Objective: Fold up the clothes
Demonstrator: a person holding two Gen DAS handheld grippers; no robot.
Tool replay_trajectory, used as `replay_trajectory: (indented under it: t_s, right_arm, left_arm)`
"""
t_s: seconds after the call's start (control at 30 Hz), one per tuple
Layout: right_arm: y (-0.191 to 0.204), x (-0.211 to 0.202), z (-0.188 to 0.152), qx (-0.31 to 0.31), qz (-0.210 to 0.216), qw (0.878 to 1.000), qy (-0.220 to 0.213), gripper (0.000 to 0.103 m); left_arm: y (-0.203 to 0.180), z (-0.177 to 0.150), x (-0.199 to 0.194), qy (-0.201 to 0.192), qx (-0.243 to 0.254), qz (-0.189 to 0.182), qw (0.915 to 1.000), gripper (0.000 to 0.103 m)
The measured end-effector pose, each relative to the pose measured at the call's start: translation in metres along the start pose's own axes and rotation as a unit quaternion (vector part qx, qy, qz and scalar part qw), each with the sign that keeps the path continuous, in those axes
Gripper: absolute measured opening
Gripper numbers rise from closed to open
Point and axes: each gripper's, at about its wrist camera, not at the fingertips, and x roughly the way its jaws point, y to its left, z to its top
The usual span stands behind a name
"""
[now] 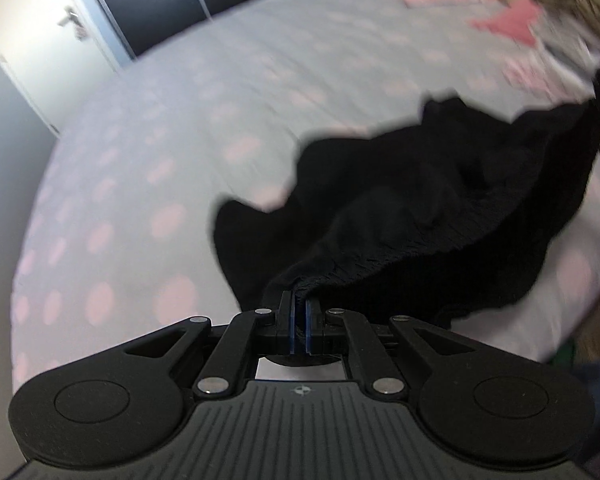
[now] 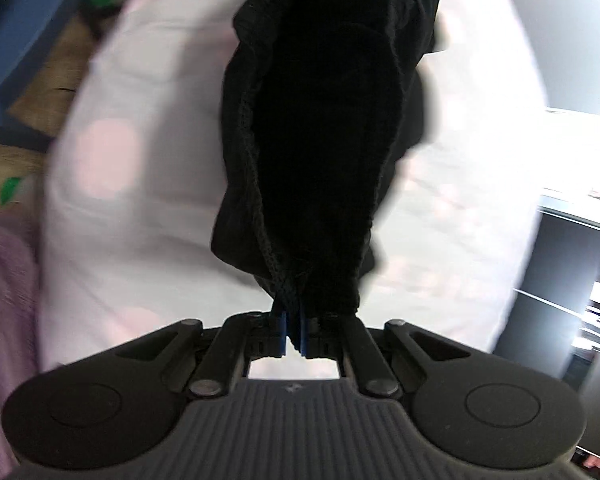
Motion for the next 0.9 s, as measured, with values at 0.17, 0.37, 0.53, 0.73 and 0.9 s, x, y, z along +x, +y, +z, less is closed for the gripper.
replay_trajectory:
  t_s: [0.17, 0.37, 0.53, 0.73, 0.9]
  right_arm:
    - [0.043, 0.024, 0.001, 0.006, 0.051, 0.999, -0.007, 0.007]
    - [0.070, 0.031, -0.005, 0.046, 0.067, 0.997, -0.018, 0.009]
    - [0.077, 0.009, -0.007, 0.096, 0.057, 0.992, -0.058, 0.028]
    - [0.080, -0.022, 0.011, 0.203, 0.071, 0.969, -0.118, 0.033]
    - [0.071, -0.016, 0.016, 0.349, 0.074, 0.926, -0.118, 0.031]
  left_arm:
    - [-0.043, -0.033, 0.041, 0.049, 0.059, -0.020, 0.9969, 0.003]
    - [-0.072, -0.061, 0.061, 0.091, 0.106, -0.040, 0.9893, 0.003]
    - [-0.071, -0.071, 0.069, 0.097, 0.092, -0.042, 0.9900, 0.003]
    - [-0.067, -0.065, 0.072, 0.087, 0.081, -0.042, 0.9920, 0.003]
    - [-0.059, -0.063, 0.069, 0.086, 0.074, -0.038, 0.9928, 0.003]
